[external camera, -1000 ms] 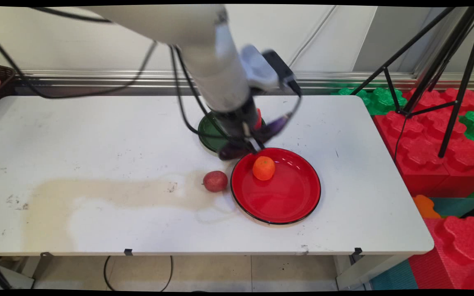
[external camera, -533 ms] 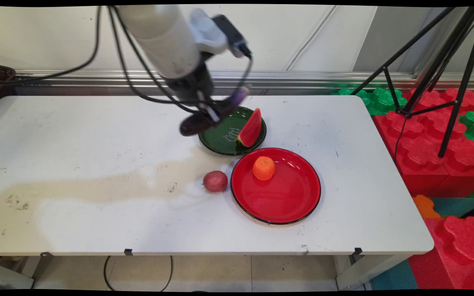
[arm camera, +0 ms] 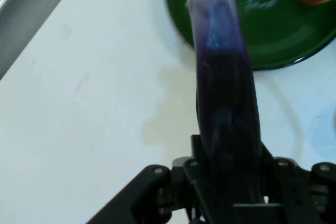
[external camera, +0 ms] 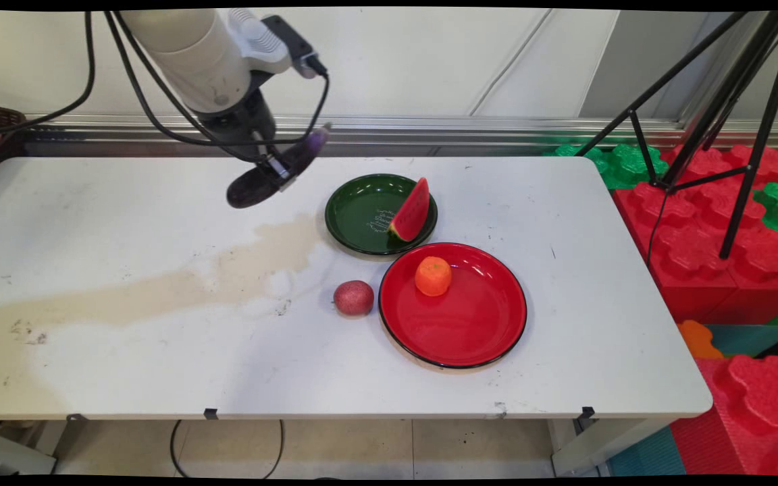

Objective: Place the picked object on the table

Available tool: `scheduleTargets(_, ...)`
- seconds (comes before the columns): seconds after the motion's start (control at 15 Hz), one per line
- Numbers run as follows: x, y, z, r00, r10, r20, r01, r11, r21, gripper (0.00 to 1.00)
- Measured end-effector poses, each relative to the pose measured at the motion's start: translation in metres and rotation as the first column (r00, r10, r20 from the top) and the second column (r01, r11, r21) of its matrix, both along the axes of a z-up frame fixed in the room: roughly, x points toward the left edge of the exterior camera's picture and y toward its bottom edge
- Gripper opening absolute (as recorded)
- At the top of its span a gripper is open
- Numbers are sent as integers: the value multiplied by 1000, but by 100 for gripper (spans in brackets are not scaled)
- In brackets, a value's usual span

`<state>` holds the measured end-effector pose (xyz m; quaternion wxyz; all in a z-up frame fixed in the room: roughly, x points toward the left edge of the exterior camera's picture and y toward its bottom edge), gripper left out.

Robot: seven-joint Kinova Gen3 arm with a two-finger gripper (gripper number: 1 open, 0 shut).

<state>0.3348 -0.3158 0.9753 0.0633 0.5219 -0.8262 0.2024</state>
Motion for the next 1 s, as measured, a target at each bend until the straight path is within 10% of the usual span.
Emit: scheduleTargets(1.0,70,-50,-86,977,212,17,-212,972,101,0)
